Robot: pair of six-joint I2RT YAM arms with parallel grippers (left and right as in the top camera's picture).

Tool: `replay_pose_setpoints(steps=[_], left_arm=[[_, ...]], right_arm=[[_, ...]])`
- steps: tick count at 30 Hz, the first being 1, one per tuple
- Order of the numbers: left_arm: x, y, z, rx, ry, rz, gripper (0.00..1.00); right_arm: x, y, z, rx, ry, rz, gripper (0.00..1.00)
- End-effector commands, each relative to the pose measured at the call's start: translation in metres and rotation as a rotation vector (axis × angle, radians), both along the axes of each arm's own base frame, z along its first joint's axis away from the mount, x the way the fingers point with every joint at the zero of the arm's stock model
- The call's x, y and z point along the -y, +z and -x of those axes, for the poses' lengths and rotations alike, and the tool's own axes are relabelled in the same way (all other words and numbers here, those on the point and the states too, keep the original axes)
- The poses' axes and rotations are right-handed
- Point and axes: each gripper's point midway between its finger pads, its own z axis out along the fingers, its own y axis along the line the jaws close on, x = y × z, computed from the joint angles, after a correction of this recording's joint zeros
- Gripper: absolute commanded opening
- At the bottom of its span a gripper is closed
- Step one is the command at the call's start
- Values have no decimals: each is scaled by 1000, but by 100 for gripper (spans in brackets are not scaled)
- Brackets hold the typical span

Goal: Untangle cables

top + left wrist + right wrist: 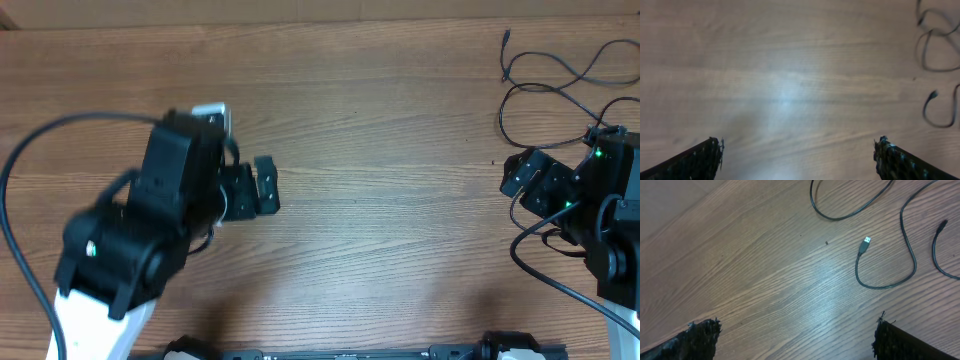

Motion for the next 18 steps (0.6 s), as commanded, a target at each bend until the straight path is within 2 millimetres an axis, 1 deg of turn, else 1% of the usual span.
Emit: replay_pose_setpoints(steps=[1, 6, 9, 18], left_arm=[[-10, -26, 10, 15, 52, 21, 100], [-21, -25, 11, 162, 92, 44, 99], [-33, -25, 10, 188, 143, 9, 100], [-31, -36, 3, 149, 145, -17, 100]], right_arm=[[-2, 0, 2, 19, 14, 3, 99], [-2, 1, -1, 26, 10, 1, 100], [-2, -2, -4, 12, 10, 0, 100], [-1, -12, -11, -30, 11, -2, 100]])
